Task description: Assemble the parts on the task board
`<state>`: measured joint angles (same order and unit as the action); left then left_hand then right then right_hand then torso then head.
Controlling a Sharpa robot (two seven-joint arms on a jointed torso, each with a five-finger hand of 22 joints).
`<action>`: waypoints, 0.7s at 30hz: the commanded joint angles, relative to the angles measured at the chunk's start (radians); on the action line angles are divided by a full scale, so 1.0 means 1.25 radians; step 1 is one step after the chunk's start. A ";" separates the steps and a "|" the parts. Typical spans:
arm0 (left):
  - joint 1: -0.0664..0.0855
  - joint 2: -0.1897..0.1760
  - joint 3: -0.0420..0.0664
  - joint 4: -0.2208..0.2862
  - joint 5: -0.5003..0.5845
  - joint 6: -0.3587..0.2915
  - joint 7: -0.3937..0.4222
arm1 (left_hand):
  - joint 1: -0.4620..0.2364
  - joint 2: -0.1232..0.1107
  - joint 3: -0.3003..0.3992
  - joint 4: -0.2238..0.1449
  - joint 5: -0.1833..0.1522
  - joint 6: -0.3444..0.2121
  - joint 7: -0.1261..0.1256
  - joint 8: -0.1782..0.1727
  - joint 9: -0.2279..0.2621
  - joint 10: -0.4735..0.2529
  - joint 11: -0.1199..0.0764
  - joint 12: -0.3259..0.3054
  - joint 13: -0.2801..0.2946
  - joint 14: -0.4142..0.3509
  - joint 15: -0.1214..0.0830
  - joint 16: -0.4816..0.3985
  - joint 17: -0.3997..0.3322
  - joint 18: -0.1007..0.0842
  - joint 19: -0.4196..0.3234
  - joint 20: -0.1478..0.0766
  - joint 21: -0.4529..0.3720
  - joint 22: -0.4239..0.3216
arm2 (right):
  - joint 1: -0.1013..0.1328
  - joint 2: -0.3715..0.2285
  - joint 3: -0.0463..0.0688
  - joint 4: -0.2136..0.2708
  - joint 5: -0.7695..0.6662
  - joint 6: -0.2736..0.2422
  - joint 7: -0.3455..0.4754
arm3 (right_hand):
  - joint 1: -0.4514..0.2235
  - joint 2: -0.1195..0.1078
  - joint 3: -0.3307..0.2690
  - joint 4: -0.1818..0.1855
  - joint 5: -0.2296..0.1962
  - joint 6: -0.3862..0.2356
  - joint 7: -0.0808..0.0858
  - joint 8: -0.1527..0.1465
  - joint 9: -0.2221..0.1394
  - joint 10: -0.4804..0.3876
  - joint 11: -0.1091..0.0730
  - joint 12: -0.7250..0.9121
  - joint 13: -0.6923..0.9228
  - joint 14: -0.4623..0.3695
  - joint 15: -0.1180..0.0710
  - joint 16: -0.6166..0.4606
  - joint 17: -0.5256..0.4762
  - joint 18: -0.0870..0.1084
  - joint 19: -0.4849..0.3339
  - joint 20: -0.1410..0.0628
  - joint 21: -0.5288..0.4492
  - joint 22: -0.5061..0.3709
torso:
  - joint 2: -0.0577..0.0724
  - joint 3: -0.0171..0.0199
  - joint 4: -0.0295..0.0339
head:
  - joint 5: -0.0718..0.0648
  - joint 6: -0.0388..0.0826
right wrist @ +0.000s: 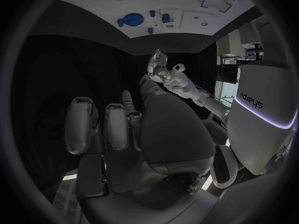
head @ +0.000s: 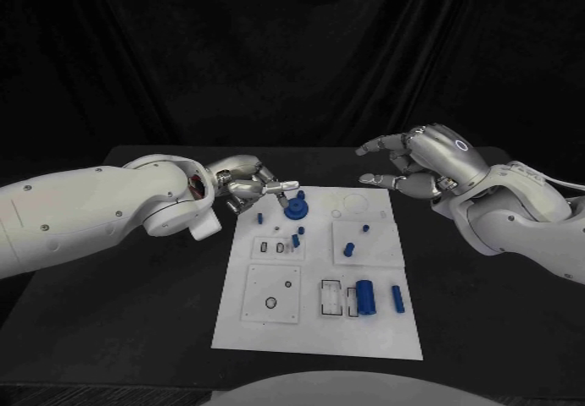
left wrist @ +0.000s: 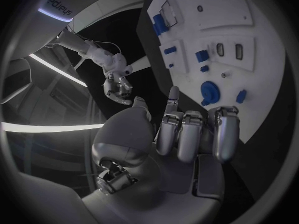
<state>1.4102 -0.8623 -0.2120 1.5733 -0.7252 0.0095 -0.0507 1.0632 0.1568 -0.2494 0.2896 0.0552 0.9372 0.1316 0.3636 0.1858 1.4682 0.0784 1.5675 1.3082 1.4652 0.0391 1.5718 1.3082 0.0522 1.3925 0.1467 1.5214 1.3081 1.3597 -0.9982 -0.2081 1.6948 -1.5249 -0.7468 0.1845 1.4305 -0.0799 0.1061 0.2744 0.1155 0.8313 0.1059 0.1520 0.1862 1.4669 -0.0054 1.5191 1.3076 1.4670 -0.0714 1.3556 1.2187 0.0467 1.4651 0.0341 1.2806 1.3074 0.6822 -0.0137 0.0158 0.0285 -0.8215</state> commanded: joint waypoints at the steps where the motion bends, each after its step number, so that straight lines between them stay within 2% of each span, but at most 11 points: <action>1: 0.004 0.013 0.001 -0.002 -0.072 0.123 -0.200 | 0.007 0.008 -0.002 -0.004 -0.001 0.002 -0.005 0.012 0.013 0.082 -0.009 0.003 0.210 0.084 -0.010 -0.001 0.210 -0.010 0.013 -0.004 0.006 0.098 | -0.004 -0.005 0.000 -0.002 -0.001 0.031 -0.019 | -0.003 0.008 -0.003 0.001 0.004 0.008 -0.001 0.005 0.001 0.046 0.006 0.005 0.157 0.035 0.003 0.003 0.001 0.012 0.016 0.004 0.005 0.142 | -0.009 0.0103 -0.0074 | 0.001 -0.017; 2: 0.005 0.018 0.001 -0.002 -0.098 0.131 -0.214 | 0.001 0.008 -0.005 -0.001 -0.003 -0.002 -0.005 0.015 0.017 0.082 -0.010 0.003 0.210 0.084 -0.011 -0.001 0.210 -0.010 0.014 -0.006 0.006 0.098 | -0.005 -0.006 0.000 -0.003 -0.001 0.032 -0.020 | -0.003 0.008 -0.003 0.001 0.004 0.008 -0.001 0.005 0.001 0.046 0.006 0.005 0.157 0.035 0.003 0.003 0.001 0.012 0.016 0.004 0.005 0.142 | -0.011 0.0116 -0.0086 | 0.002 -0.021; 3: 0.005 0.024 0.001 -0.003 -0.122 0.137 -0.226 | -0.002 0.008 -0.007 -0.002 -0.003 -0.001 -0.007 0.022 0.024 0.082 -0.011 0.003 0.210 0.084 -0.013 -0.001 0.210 -0.011 0.019 -0.007 0.007 0.102 | -0.007 -0.008 0.000 -0.004 -0.001 0.033 -0.020 | -0.003 0.011 -0.003 0.000 0.008 0.010 0.000 0.005 0.000 0.047 0.006 0.005 0.157 0.035 0.003 0.003 0.001 0.012 0.017 0.004 0.005 0.142 | -0.013 0.0161 -0.0130 | 0.005 -0.025; 4: 0.006 0.033 0.001 -0.006 -0.150 0.143 -0.241 | -0.001 0.008 -0.007 -0.003 -0.001 0.003 -0.011 0.039 0.042 0.082 -0.016 0.003 0.210 0.084 -0.016 -0.001 0.210 -0.013 0.028 -0.011 0.009 0.109 | -0.010 -0.011 0.000 -0.005 -0.001 0.032 -0.020 | -0.003 0.013 -0.003 0.000 0.011 0.011 0.000 0.005 0.000 0.047 0.006 0.005 0.157 0.035 0.003 0.003 0.002 0.012 0.017 0.004 0.005 0.142 | -0.014 0.0187 -0.0161 | 0.011 -0.030; 8: 0.006 0.053 0.001 -0.013 -0.187 0.164 -0.283 | 0.012 0.008 0.003 -0.006 0.002 -0.018 -0.023 0.101 0.120 0.082 -0.028 0.003 0.210 0.084 -0.030 -0.001 0.210 -0.018 0.051 -0.025 0.014 0.127 | -0.018 -0.016 0.000 -0.007 -0.001 0.028 -0.020 | -0.003 0.017 -0.003 -0.002 0.021 0.015 0.001 0.006 -0.001 0.047 0.007 0.005 0.157 0.035 0.004 0.004 0.002 0.011 0.018 0.005 0.006 0.143 | -0.016 0.0233 -0.0217 | 0.016 -0.038; 9: 0.006 0.056 0.001 -0.014 -0.192 0.171 -0.296 | 0.012 0.009 0.004 -0.007 0.001 -0.017 -0.024 0.111 0.131 0.082 -0.029 0.003 0.210 0.084 -0.031 -0.001 0.210 -0.018 0.054 -0.026 0.015 0.130 | -0.020 -0.015 0.000 -0.008 -0.001 0.028 -0.020 | -0.002 0.019 -0.002 -0.004 0.034 0.017 0.001 0.005 -0.002 0.047 0.008 0.005 0.157 0.036 0.004 0.004 0.003 0.011 0.018 0.005 0.006 0.143 | -0.017 0.0233 -0.0218 | 0.016 -0.040; 10: 0.006 0.061 0.001 -0.015 -0.197 0.178 -0.312 | 0.010 0.009 0.006 -0.007 0.002 -0.022 -0.026 0.121 0.145 0.082 -0.031 0.003 0.210 0.084 -0.033 -0.001 0.210 -0.019 0.056 -0.027 0.015 0.131 | -0.022 -0.015 0.000 -0.010 -0.001 0.029 -0.021 | 0.001 0.023 -0.001 -0.007 0.059 0.019 0.002 0.004 -0.004 0.048 0.008 0.006 0.158 0.036 0.005 0.004 0.003 0.011 0.019 0.006 0.007 0.144 | -0.019 0.0276 -0.0275 | 0.021 -0.041; 11: 0.006 0.064 0.001 -0.016 -0.200 0.184 -0.323 | 0.010 0.010 0.008 -0.008 0.002 -0.025 -0.026 0.125 0.153 0.082 -0.031 0.003 0.210 0.084 -0.034 -0.001 0.210 -0.019 0.056 -0.028 0.015 0.131 | -0.024 -0.014 0.000 -0.011 -0.001 0.030 -0.021 | 0.001 0.024 0.000 -0.008 0.063 0.019 0.002 0.003 -0.004 0.048 0.009 0.006 0.158 0.036 0.005 0.004 0.003 0.011 0.019 0.006 0.007 0.144 | -0.020 0.0291 -0.0309 | 0.024 -0.041; 15: 0.007 0.079 0.001 -0.019 -0.208 0.202 -0.366 | 0.015 0.011 0.020 -0.013 0.004 -0.043 -0.030 0.153 0.201 0.082 -0.035 0.003 0.210 0.084 -0.039 -0.001 0.210 -0.017 0.051 -0.033 0.011 0.124 | -0.035 -0.014 0.000 -0.014 -0.001 0.038 -0.024 | 0.004 0.029 0.002 -0.012 0.085 0.022 0.003 0.002 -0.006 0.048 0.009 0.006 0.158 0.035 0.006 0.005 0.003 0.011 0.019 0.007 0.007 0.145 | -0.020 0.0304 -0.0329 | 0.024 -0.041; 19: 0.007 0.097 0.001 -0.027 -0.211 0.227 -0.403 | 0.014 0.007 0.040 -0.021 0.021 -0.063 -0.043 0.222 0.321 0.082 -0.050 0.003 0.210 0.084 -0.052 -0.001 0.210 -0.017 0.055 -0.046 0.008 0.125 | -0.046 -0.014 0.000 -0.020 -0.001 0.040 -0.024 | 0.003 0.032 0.004 -0.012 0.099 0.024 0.004 0.000 -0.008 0.048 0.010 0.006 0.158 0.036 0.006 0.006 0.005 0.011 0.020 0.007 0.007 0.145 | -0.023 0.0352 -0.0404 | 0.032 -0.041; 21: 0.006 0.107 0.001 -0.034 -0.212 0.238 -0.415 | 0.014 0.007 0.043 -0.022 0.024 -0.062 -0.046 0.229 0.336 0.082 -0.051 0.003 0.210 0.084 -0.054 -0.001 0.210 -0.017 0.054 -0.048 0.007 0.125 | -0.049 -0.013 0.000 -0.022 -0.001 0.040 -0.024 | 0.003 0.032 0.004 -0.012 0.101 0.024 0.004 0.000 -0.008 0.048 0.011 0.006 0.158 0.036 0.006 0.005 0.004 0.011 0.020 0.007 0.007 0.145 | -0.023 0.0372 -0.0417 | 0.036 -0.041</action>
<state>1.4157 -0.7337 -0.2120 1.5338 -0.9637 0.2456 -0.4987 1.0773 0.1707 -0.2016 0.2624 0.0815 0.8646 0.0751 0.6456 0.5986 1.4664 0.0196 1.5674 1.3079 1.4670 -0.0234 1.5718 1.3080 0.0368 1.4621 0.0925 1.5356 1.3079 1.3011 -1.0154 -0.2086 1.6681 -1.5248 -0.7069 0.1737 1.4336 -0.0464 0.1105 0.2645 0.2378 0.8558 0.1090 0.1520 0.1771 1.4667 0.0020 1.5230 1.3074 1.4670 -0.0714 1.3559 1.2236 0.0467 1.4651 0.0341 1.2847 1.3078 0.6552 0.0273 -0.0297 0.0691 -0.8727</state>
